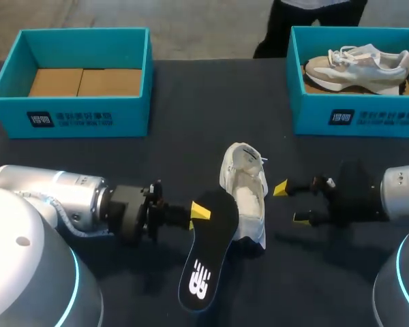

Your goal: Take the shoe out of the shoebox, open the shoe tongue, remove and reinsert the insole, then place the shoe into the shoebox

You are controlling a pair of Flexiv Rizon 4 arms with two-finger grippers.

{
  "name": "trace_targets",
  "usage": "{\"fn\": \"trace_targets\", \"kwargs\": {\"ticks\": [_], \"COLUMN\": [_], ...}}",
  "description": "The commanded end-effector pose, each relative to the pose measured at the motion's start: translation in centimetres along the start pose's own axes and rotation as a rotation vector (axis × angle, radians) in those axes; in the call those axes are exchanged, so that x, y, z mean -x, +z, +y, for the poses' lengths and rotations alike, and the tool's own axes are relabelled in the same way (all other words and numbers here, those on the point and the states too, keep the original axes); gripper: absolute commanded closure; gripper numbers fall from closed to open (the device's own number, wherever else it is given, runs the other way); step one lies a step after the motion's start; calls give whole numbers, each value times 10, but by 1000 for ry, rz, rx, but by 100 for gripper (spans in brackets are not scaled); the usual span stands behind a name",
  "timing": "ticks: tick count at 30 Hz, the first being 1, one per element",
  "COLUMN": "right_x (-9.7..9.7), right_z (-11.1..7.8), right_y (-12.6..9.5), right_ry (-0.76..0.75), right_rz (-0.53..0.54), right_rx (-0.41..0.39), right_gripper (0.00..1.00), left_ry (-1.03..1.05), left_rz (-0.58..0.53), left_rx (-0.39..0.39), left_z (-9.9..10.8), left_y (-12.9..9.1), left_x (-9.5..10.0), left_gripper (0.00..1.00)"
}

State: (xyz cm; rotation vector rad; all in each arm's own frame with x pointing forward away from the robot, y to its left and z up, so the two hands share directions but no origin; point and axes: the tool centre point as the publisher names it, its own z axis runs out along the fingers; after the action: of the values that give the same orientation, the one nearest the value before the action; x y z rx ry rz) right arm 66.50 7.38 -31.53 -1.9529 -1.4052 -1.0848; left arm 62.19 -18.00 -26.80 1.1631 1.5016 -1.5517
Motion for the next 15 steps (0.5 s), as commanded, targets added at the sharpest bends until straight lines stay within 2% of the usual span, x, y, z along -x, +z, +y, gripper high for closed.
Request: {"fn": "trace_targets", "kwargs": {"ticks": [1,7,15], "right_x": [-1,-1,-1], "right_z": [0,0,0], "right_y": [1,1,1], "right_ry": [1,1,1], "right_rz": [-5,-5,-5], "right_rx": [1,1,1], "right_gripper": [0,0,0], "left_ry": [-18,-73,-117], "left_rz": [14,48,38], "left_rx": [-30,-64,-54], "left_z": [5,7,12], "left_y": [10,16,23], "left_x": [4,8,6], "left_gripper": [100,100,100]}}
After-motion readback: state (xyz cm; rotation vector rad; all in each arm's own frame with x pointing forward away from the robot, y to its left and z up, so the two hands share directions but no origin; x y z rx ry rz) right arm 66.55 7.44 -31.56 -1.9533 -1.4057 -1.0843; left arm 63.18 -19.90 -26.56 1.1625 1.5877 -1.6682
